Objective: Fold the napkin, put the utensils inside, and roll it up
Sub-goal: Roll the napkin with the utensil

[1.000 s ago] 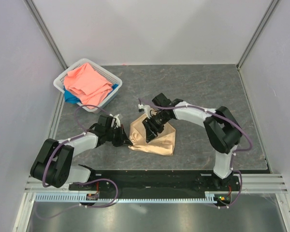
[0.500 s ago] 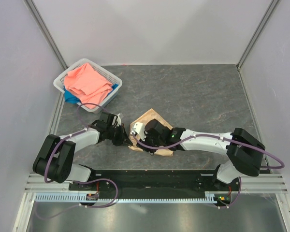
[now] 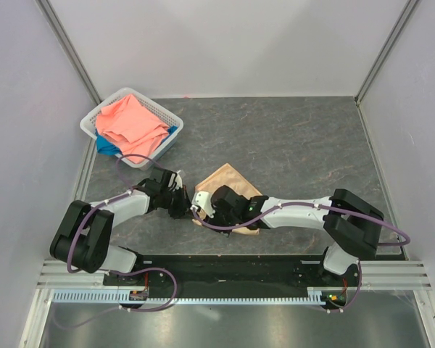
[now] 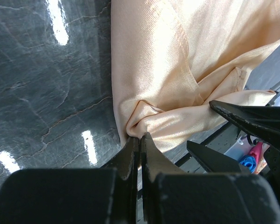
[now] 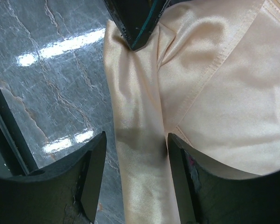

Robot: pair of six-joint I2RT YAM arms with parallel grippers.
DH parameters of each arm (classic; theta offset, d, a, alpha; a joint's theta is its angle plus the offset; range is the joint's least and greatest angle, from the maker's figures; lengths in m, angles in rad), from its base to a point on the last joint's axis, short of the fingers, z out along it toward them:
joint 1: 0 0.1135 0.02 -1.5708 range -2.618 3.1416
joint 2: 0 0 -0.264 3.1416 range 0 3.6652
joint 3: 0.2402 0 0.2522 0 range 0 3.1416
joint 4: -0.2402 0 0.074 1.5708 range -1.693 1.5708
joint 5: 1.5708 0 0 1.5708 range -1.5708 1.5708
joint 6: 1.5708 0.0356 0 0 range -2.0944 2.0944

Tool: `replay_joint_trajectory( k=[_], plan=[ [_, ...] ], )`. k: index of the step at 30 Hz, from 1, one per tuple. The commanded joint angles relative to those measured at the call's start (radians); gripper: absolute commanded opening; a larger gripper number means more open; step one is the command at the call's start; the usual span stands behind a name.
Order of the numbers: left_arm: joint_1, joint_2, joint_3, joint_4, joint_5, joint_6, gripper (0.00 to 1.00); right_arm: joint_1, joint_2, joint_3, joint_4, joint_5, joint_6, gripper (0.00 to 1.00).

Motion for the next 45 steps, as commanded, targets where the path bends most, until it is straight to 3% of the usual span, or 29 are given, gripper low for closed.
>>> replay_joint_trajectory(
  k=[1,9,12,15,16,18,19,23,34,38,45],
  plan=[
    [0.002,0.015,0.033,-0.021,0.021,0.047,0.02,0.004,0.031,0.030,0.011,-0.008,-0.013,0.63],
    [0.002,0.019,0.040,-0.019,0.032,0.056,0.02,-0.001,0.082,0.045,-0.012,0.036,0.003,0.59],
    [0.002,0.012,0.043,-0.016,0.034,0.057,0.02,-0.012,0.103,0.060,-0.037,-0.007,0.009,0.48],
    [0.004,-0.025,0.043,-0.015,0.017,0.057,0.11,-0.030,0.128,0.079,-0.079,-0.088,0.020,0.37],
    [0.004,-0.036,0.043,-0.013,0.008,0.059,0.21,-0.038,0.135,0.083,-0.090,-0.109,0.023,0.34],
    [0.004,-0.068,0.046,-0.015,-0.020,0.056,0.28,-0.056,0.152,0.088,-0.118,-0.181,0.035,0.31],
    [0.004,-0.100,0.046,-0.018,-0.031,0.056,0.38,-0.064,0.155,0.089,-0.122,-0.211,0.040,0.30],
    [0.004,-0.175,0.030,-0.024,-0.106,0.044,0.54,-0.105,0.171,0.089,-0.135,-0.342,0.063,0.28],
    [0.004,-0.307,-0.079,0.010,-0.143,0.027,0.58,-0.248,0.267,0.146,-0.152,-0.738,0.110,0.28],
    [0.004,-0.344,-0.119,0.050,-0.121,0.011,0.67,-0.285,0.330,0.180,-0.178,-0.832,0.121,0.27],
    [0.004,-0.311,-0.150,0.094,-0.098,0.004,0.68,-0.324,0.428,0.235,-0.202,-0.903,0.124,0.26]
  ],
)
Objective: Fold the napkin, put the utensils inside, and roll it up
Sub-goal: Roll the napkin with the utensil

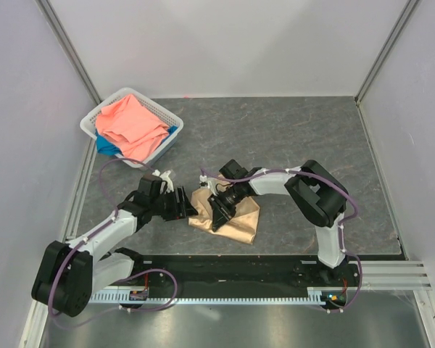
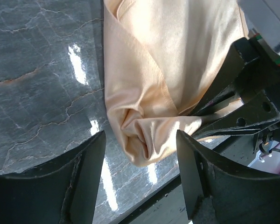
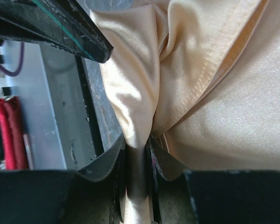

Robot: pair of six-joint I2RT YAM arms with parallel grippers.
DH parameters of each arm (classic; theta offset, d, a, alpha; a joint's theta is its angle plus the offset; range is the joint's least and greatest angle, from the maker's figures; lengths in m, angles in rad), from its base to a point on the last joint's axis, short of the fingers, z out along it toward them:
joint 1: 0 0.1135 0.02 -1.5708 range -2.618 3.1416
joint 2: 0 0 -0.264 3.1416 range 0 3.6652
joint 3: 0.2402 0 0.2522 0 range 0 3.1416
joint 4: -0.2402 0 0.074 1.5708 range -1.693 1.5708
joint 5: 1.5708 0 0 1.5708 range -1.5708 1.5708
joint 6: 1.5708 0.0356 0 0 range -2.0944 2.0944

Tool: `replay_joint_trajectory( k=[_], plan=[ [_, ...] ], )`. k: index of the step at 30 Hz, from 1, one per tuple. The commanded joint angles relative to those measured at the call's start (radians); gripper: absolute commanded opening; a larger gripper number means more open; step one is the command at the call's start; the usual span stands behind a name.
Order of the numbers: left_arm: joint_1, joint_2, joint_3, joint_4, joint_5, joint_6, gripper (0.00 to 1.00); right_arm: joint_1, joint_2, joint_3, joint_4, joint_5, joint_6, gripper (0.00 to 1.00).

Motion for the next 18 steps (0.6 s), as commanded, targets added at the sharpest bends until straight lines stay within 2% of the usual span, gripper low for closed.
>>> replay_joint_trajectory(
  k=[1,14,18],
  plan=[
    [0.001,0.030,-0.016,0.083,0.038,-0.021,0.67,-0.012,0.092,0.023,-0.066,-0.041,-0.011,0.26],
    [0.001,0.088,-0.053,0.149,0.030,-0.056,0.52,-0.047,0.160,0.063,-0.096,-0.087,-0.025,0.25],
    [0.001,0.110,-0.064,0.171,0.035,-0.055,0.41,-0.050,0.169,0.069,-0.104,-0.093,-0.030,0.25]
  ],
)
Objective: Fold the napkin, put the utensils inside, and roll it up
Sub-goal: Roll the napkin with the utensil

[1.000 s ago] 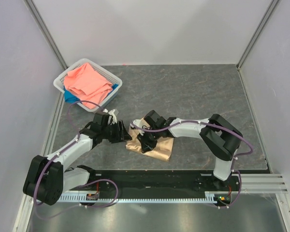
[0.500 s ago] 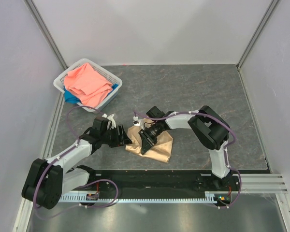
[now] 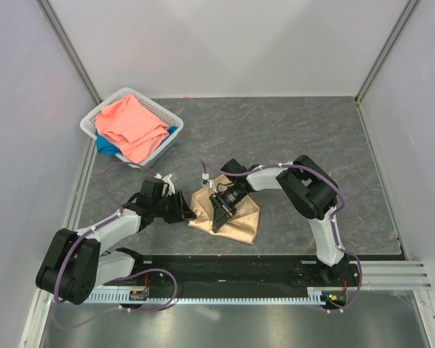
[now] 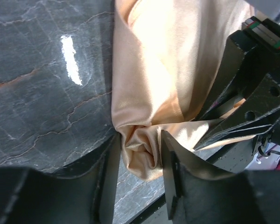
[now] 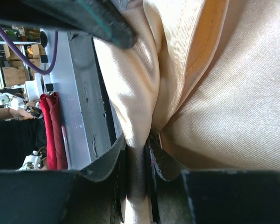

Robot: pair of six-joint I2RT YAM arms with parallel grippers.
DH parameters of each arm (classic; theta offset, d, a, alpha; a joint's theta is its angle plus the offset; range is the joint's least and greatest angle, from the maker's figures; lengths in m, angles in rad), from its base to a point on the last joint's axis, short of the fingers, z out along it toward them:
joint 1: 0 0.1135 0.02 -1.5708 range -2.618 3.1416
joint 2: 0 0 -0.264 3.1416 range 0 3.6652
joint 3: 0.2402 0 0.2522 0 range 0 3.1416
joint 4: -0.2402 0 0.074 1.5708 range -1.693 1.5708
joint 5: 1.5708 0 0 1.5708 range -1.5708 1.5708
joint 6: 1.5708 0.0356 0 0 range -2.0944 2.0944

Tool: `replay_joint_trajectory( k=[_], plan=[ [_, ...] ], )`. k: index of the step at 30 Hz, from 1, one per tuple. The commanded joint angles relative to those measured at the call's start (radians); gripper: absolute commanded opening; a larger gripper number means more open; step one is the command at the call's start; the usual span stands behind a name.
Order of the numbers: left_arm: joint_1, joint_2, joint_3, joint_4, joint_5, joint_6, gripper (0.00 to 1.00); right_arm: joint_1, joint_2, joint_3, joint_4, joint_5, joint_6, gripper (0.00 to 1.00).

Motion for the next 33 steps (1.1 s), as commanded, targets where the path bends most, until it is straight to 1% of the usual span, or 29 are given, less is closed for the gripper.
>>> replay_joint_trajectory(
  k=[1,2,3,7,8,9,10,11,13,14,17,18,20,21,22,23,24,25,26,27,28,30,32,33],
  plan=[
    [0.003,0.029,-0.018,0.056,0.016,-0.016,0.39,-0.005,0.048,0.001,-0.035,0.087,-0.054,0.25],
    [0.003,0.035,-0.019,0.057,0.017,-0.014,0.37,-0.005,0.047,0.006,-0.037,0.088,-0.054,0.25],
    [0.001,0.042,-0.018,0.057,0.020,-0.013,0.32,-0.007,0.045,0.007,-0.039,0.091,-0.054,0.26],
    [0.001,0.053,-0.013,0.057,0.031,-0.008,0.18,-0.012,0.030,0.023,-0.054,0.111,-0.048,0.29],
    [0.001,0.053,-0.012,0.054,0.033,-0.006,0.15,-0.010,0.024,0.030,-0.060,0.123,-0.047,0.31],
    [0.001,0.055,-0.010,0.054,0.031,-0.006,0.09,-0.010,0.008,0.035,-0.069,0.133,-0.045,0.32],
    [0.003,0.061,-0.006,0.050,0.034,-0.002,0.06,-0.012,0.001,0.046,-0.078,0.140,-0.045,0.34],
    [0.001,0.064,-0.004,0.047,0.034,0.000,0.02,-0.012,-0.008,0.050,-0.086,0.158,-0.045,0.37],
    [0.001,0.073,0.002,0.039,0.042,0.007,0.02,-0.013,-0.041,0.065,-0.111,0.177,-0.044,0.41],
    [0.001,0.084,0.004,0.034,0.045,0.010,0.02,-0.013,-0.068,0.070,-0.120,0.189,-0.044,0.47],
    [0.001,0.102,0.020,0.008,0.045,0.018,0.02,-0.012,-0.126,0.078,-0.140,0.260,-0.034,0.55],
    [0.001,0.107,0.028,0.001,0.043,0.017,0.02,-0.013,-0.175,0.076,-0.144,0.318,-0.033,0.57],
    [0.003,0.124,0.047,-0.027,0.043,0.020,0.02,-0.009,-0.228,0.061,-0.143,0.373,-0.031,0.59],
    [0.003,0.131,0.054,-0.039,0.042,0.020,0.02,-0.002,-0.286,0.053,-0.137,0.410,-0.033,0.59],
    [0.001,0.137,0.069,-0.050,0.043,0.020,0.02,0.020,-0.317,0.029,-0.129,0.514,-0.034,0.60],
    [0.001,0.150,0.077,-0.068,0.043,0.020,0.02,0.042,-0.382,0.009,-0.120,0.589,-0.054,0.61],
    [0.001,0.156,0.092,-0.076,0.050,0.021,0.02,0.097,-0.415,-0.011,-0.096,0.650,-0.066,0.61],
    [0.001,0.162,0.099,-0.082,0.056,0.021,0.02,0.131,-0.477,-0.060,-0.073,0.811,-0.073,0.61],
    [0.003,0.170,0.106,-0.090,0.065,0.021,0.02,0.164,-0.507,-0.092,-0.045,0.888,-0.076,0.61],
    [0.003,0.182,0.125,-0.105,0.068,0.026,0.02,0.224,-0.536,-0.126,0.024,0.951,-0.077,0.62],
    [0.003,0.190,0.132,-0.113,0.073,0.029,0.02,0.249,-0.589,-0.199,0.064,1.061,-0.077,0.62],
    [0.003,0.205,0.151,-0.130,0.085,0.033,0.02,0.313,-0.633,-0.288,0.159,1.134,-0.076,0.63],
    [0.003,0.211,0.159,-0.134,0.089,0.037,0.02,0.356,-0.668,-0.325,0.213,1.223,-0.080,0.64],
    [0.004,0.219,0.162,-0.139,0.091,0.040,0.02,0.402,-0.670,-0.339,0.224,1.248,-0.091,0.64]
  ],
)
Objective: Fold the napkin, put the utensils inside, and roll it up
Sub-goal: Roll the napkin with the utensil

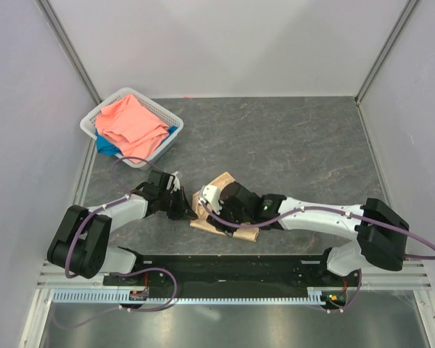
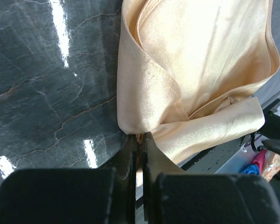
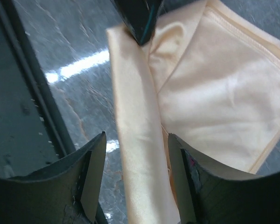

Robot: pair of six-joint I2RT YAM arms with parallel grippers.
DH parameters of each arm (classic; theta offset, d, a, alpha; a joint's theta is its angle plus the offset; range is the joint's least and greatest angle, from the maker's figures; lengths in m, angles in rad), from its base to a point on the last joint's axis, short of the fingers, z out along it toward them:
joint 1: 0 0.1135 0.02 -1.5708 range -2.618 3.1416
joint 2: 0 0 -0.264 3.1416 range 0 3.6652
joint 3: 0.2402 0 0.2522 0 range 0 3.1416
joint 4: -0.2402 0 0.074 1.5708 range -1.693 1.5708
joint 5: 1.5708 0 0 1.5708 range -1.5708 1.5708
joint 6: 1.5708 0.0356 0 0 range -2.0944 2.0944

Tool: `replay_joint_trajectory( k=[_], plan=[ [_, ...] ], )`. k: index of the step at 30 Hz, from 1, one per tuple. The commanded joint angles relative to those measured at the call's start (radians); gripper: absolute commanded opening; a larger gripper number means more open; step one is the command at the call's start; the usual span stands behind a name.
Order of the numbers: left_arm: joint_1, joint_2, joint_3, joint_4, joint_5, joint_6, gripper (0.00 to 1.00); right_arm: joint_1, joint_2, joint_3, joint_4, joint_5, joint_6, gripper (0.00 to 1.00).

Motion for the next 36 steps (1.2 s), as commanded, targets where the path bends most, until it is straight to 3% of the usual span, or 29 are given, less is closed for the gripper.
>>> replay_joint_trajectory(
  k=[1,8,29,36],
  plan=[
    [0.003,0.027,0.036,-0.056,0.017,0.043,0.02,0.100,-0.013,-0.084,0.138,0.318,-0.035,0.64],
    [0.001,0.032,0.035,-0.056,0.028,0.043,0.02,0.206,0.075,-0.073,0.170,0.450,-0.080,0.64],
    [0.003,0.044,0.041,-0.053,0.039,0.047,0.02,0.213,0.159,-0.010,0.136,0.309,-0.064,0.65],
    [0.003,0.041,0.038,-0.053,0.040,0.049,0.02,0.210,0.196,-0.013,0.128,0.343,-0.066,0.66]
  ],
)
